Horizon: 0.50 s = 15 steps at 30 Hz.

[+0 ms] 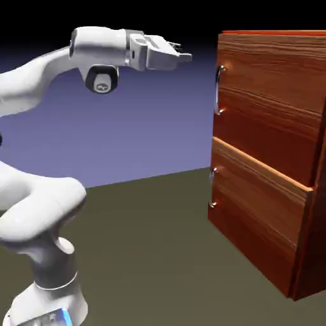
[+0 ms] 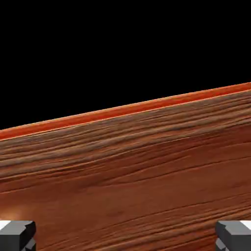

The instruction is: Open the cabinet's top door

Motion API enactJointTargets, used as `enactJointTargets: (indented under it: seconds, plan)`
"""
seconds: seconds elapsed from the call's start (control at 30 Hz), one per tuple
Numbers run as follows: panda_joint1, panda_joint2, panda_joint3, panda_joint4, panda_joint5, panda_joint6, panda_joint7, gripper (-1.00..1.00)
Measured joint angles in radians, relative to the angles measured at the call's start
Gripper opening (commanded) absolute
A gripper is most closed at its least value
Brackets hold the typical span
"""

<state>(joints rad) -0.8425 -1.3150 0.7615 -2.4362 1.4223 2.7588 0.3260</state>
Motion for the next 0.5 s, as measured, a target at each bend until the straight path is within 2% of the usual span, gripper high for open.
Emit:
enactJointTargets:
  seconds: [0.5]
  plan:
    - [-0.392, -0.342, 0.349, 0.171, 0.652, -0.128, -0.19, 0.0]
